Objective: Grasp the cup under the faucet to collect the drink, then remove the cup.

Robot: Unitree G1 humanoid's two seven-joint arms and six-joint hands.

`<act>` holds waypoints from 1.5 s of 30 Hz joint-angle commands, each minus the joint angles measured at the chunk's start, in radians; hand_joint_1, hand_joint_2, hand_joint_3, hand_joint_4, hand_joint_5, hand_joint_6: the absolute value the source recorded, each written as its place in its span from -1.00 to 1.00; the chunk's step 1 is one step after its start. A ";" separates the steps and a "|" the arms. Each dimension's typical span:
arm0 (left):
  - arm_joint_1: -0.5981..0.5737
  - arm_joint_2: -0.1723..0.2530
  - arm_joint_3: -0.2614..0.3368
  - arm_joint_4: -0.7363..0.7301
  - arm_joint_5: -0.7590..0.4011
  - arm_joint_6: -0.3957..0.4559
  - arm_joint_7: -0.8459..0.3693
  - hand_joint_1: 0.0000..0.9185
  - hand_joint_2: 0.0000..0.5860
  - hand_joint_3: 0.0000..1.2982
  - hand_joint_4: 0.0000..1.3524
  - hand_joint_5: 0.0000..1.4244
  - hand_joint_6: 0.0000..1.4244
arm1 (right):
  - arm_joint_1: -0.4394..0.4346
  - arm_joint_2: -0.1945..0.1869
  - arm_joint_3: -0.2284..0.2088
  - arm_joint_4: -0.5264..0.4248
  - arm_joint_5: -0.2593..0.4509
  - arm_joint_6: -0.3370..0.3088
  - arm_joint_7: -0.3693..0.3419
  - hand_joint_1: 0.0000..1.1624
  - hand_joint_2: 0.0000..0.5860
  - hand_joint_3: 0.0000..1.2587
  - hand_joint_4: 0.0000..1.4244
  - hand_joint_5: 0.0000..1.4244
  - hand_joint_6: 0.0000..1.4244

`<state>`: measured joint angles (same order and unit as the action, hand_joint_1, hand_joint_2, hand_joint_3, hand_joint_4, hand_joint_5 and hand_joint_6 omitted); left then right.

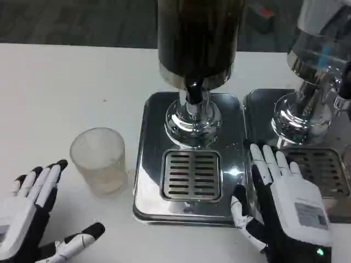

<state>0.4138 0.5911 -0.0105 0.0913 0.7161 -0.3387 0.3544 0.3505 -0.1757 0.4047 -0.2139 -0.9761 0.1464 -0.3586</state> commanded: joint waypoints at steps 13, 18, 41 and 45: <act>-0.005 -0.004 0.007 0.012 -0.006 -0.007 0.016 -1.00 -0.64 -1.00 -1.00 -1.00 -1.00 | 0.001 0.000 -0.005 -0.005 0.005 0.004 0.011 -0.25 1.00 -0.93 -1.00 -1.00 -1.00; -0.002 -0.008 0.020 0.004 -0.010 -0.003 0.026 -1.00 -0.63 -1.00 -1.00 -1.00 -1.00 | -0.001 0.001 -0.008 -0.004 0.008 0.004 0.014 -0.25 1.00 -0.93 -1.00 -1.00 -1.00; -0.180 -0.049 0.090 0.126 -0.169 -0.068 0.039 -1.00 -0.89 -1.00 -1.00 -1.00 -1.00 | -0.021 0.042 0.000 -0.013 -0.025 0.044 0.004 -0.24 1.00 -0.93 -1.00 -1.00 -1.00; -0.264 -0.069 0.080 0.242 -0.266 -0.128 -0.011 -1.00 -0.98 -1.00 -1.00 -1.00 -1.00 | -0.027 0.053 -0.001 -0.007 -0.029 0.046 0.001 -0.23 1.00 -0.93 -1.00 -1.00 -1.00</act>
<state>0.1963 0.5378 0.0758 0.2588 0.5035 -0.4230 0.3740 0.3304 -0.1286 0.4048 -0.2188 -0.9970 0.1831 -0.3364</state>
